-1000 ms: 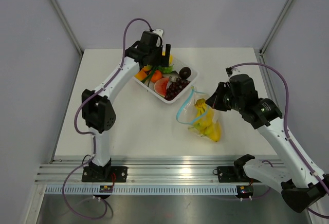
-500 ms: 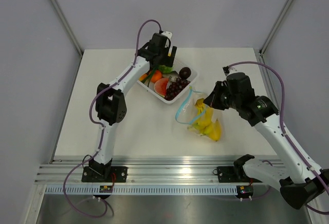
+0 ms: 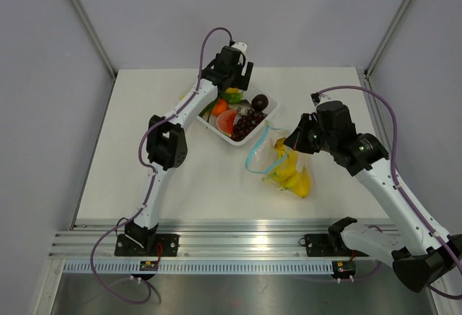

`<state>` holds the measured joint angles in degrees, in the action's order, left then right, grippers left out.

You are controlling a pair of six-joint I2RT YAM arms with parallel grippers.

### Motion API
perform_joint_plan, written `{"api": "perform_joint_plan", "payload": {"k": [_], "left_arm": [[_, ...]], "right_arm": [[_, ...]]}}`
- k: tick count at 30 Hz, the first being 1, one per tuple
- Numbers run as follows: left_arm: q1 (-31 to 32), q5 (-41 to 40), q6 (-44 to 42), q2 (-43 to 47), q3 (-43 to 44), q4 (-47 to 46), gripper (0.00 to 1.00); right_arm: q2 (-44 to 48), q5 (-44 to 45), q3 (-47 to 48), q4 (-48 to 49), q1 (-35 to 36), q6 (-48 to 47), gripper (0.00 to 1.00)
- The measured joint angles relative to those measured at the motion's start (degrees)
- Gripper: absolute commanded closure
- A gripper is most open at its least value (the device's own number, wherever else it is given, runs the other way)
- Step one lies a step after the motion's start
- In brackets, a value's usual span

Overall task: Place the food in the zip-top bag and seal the zipper
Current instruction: Pick up the fake fruit from the bin.

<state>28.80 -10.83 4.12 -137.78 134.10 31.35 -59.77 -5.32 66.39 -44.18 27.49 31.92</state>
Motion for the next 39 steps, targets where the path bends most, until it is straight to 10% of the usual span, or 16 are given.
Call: {"api": "perform_joint_plan", "payload": {"k": [11, 23, 39], "left_arm": [[0.13, -2.32, -1.46, -3.93, 1.01, -1.44, 0.22], [1.27, -4.28, -2.62, -2.64, -1.66, -3.02, 0.80], [7.02, -1.97, 0.98, 24.96, -24.70, -5.05, 0.93]], "right_arm": [[-0.92, -0.26, -0.04, 0.83, 0.00, -0.04, 1.00], [-1.60, -0.24, -0.07, 1.51, 0.00, -0.15, 1.00], [-1.01, -0.22, -0.22, 1.49, 0.00, -0.13, 1.00]]}}
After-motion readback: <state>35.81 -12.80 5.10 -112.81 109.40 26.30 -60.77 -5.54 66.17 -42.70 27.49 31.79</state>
